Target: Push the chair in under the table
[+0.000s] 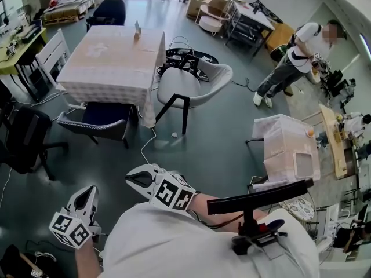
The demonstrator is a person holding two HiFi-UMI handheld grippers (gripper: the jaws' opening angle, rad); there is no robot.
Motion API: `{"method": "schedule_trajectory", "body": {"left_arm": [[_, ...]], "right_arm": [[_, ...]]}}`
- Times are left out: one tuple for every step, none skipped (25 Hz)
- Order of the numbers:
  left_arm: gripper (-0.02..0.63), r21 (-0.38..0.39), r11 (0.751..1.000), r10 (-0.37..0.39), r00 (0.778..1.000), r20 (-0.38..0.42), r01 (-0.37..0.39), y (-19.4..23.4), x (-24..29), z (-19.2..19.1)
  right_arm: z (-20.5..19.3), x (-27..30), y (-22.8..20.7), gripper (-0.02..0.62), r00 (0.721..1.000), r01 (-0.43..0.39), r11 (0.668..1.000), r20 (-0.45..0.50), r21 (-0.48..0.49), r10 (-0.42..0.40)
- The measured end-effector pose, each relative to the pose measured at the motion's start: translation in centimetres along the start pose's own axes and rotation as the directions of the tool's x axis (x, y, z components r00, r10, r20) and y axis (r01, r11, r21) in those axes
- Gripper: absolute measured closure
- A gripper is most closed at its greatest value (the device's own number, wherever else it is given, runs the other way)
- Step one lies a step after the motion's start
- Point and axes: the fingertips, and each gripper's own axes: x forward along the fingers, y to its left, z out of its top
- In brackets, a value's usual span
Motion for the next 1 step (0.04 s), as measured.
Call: {"method": "schedule_trajectory", "body": {"left_arm": [[0.594, 0.001, 1.000, -0.001, 1.000, -0.001, 0.001, -0.06, 0.27, -0.03]], "right_arm": [[-0.12, -0.18, -0.22, 0.580, 1.000, 0.000, 1.000, 0.000, 0.000, 0.000]]}}
